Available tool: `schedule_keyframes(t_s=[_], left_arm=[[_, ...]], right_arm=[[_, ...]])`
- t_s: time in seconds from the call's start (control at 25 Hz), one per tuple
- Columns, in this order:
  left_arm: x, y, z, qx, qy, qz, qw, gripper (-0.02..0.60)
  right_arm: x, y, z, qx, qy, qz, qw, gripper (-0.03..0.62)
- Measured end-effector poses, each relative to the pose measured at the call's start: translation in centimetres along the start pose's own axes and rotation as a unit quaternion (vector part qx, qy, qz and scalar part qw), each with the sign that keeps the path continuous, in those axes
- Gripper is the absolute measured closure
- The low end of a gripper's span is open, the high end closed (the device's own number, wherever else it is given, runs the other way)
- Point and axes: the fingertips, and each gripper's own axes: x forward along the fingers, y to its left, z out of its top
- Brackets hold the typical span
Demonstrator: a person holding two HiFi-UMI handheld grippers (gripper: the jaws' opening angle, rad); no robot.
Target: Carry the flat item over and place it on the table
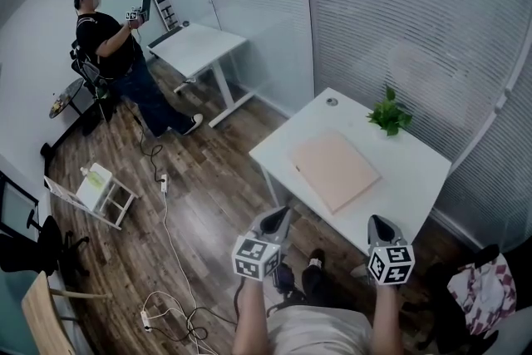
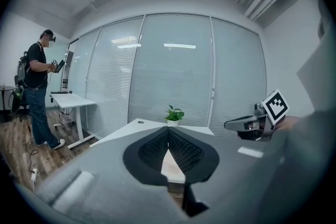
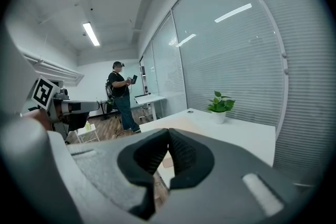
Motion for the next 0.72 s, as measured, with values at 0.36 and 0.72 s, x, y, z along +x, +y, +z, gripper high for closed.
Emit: schedule_keyframes(t_s=[0.36,0.72], left_arm=[[-1.3,0.1,-0.7,0.0,0.0,-0.002,1.0,0.574],[-1.9,-0.5,-1.5,-0.005,0.008,-0.012,0.9999,0.574]], right_arm=[[0.2,1.2,-0.6,-0.008,0.005,0.015,1.0,0.593],[-1.2,0.6,0.2,-0.015,-0.008,-0.017,1.0,0.592]])
